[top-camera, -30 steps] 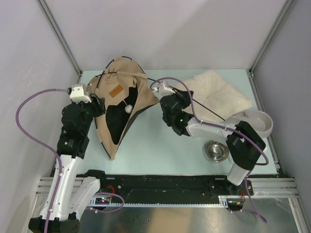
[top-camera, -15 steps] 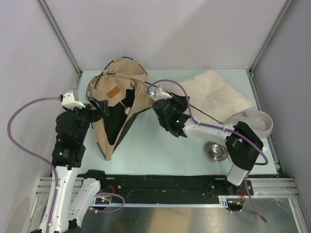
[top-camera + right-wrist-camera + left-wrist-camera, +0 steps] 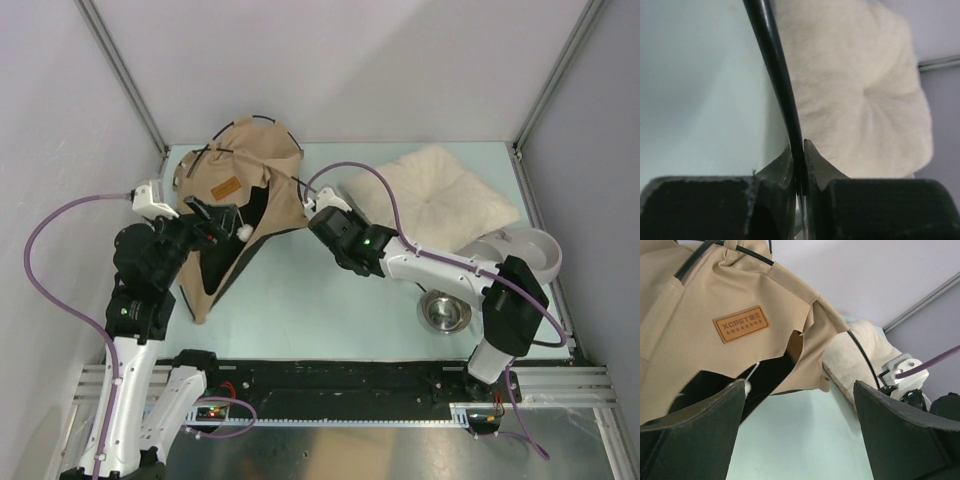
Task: Set up the pet tent
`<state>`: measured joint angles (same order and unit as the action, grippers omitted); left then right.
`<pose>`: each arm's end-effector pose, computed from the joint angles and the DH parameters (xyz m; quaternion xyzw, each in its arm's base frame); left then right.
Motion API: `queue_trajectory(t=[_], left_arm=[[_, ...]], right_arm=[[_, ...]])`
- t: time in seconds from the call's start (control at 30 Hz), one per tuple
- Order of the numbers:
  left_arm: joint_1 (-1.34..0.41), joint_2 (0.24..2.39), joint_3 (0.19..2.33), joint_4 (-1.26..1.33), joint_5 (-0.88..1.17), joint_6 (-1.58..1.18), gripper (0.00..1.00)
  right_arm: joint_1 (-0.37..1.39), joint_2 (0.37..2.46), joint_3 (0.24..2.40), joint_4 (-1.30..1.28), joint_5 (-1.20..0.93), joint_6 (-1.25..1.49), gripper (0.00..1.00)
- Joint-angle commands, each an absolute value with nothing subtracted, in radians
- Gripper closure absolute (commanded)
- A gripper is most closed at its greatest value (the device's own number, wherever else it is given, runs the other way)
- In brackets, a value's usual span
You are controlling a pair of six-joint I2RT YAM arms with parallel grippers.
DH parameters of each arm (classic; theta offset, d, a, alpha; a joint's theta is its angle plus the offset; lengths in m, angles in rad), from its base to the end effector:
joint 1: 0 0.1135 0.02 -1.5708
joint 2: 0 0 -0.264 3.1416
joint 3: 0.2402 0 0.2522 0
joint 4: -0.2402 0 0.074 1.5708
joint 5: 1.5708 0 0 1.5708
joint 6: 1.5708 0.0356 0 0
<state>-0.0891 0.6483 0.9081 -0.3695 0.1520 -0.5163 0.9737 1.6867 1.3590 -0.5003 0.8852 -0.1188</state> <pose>0.1384 -0.0178 0.3819 -0.1079 0.7365 -0.2523 0.6182 0.2292 0.2881 0.2826 -0.3046 0.8002 -0.2272 0.4639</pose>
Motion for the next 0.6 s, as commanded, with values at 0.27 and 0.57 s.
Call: queue_trajectory(t=[0.27, 0.57], left_arm=[[-0.089, 0.68, 0.987, -0.425, 0.164, -0.424, 0.06], [-0.089, 0.709, 0.993, -0.43, 0.267, -0.412, 0.05]], right_arm=[[0.862, 1.442, 1.221, -0.442, 0.304, -0.049, 0.66], [0.8, 1.385, 1.195, -0.431, 0.123, -0.032, 1.0]])
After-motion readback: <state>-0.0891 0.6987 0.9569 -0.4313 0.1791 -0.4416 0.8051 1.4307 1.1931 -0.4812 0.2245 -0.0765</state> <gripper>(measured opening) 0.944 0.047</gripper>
